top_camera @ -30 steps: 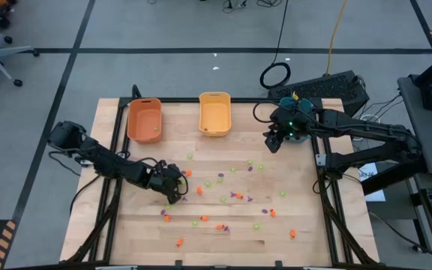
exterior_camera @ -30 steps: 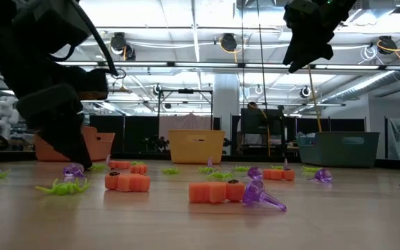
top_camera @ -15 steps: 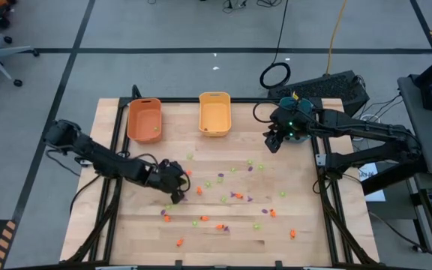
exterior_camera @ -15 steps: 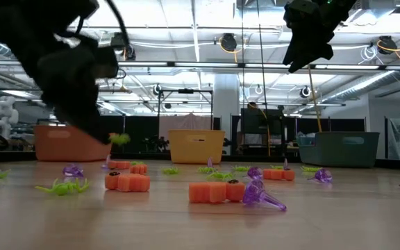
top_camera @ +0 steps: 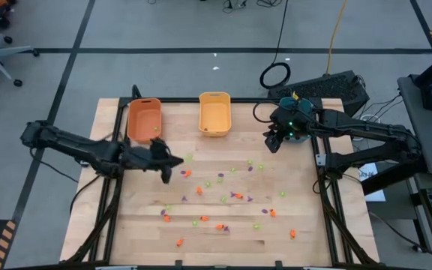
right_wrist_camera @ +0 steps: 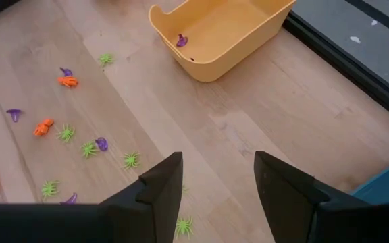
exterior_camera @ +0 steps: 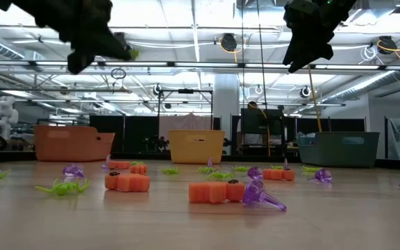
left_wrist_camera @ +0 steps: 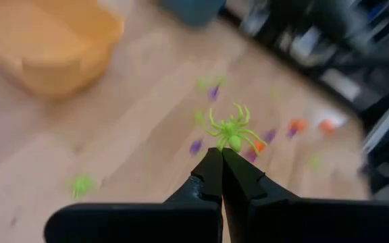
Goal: Sort Halloween decoration
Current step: Put the green spider toy into the orange bin
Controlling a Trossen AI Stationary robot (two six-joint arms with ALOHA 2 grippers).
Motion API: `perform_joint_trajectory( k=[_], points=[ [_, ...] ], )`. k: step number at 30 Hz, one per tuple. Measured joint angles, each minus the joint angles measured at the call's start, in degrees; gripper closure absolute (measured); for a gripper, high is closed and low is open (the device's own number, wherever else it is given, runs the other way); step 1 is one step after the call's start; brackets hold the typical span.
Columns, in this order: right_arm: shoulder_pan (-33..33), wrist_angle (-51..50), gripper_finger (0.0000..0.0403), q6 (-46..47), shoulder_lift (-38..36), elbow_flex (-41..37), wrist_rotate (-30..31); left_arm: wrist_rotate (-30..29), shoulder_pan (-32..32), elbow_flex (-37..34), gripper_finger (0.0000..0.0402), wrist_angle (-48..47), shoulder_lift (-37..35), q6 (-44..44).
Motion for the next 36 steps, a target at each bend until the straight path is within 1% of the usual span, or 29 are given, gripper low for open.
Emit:
perform_joint_trajectory(
  k=[3,8,13,19,24,30,34,36],
  points=[
    [0.0,0.4,0.0232,0.0,0.0,0.0,0.0,0.0,1.1,0.0,0.0401,1.0,-5.0,1.6],
    [0.0,2.3,0.0232,0.0,0.0,0.0,0.0,0.0,2.2,0.0,0.0401,5.4,-10.8,3.9],
    [0.0,3.1,0.0232,0.0,0.0,0.0,0.1,0.0,2.7,0.0,0.0401,10.9,-14.4,7.1],
    [0.0,3.1,0.0232,0.0,0.0,0.0,0.1,0.1,2.8,0.0,0.0401,13.5,-17.9,9.7],
    [0.0,3.1,0.0232,0.0,0.0,0.0,0.1,0.0,2.8,0.0,0.0401,13.4,-20.0,9.7],
    [0.0,3.1,0.0232,0.0,0.0,0.0,0.1,-0.1,2.8,0.0,0.0402,13.4,-20.4,11.1],
    [0.0,3.1,0.0232,0.0,0.0,0.0,0.1,-1.8,2.8,0.0,0.0402,13.4,-20.4,12.8],
    [0.0,3.1,0.0232,0.0,0.0,0.0,0.1,-3.2,2.8,0.0,0.0402,13.5,-20.4,16.0]
  ],
)
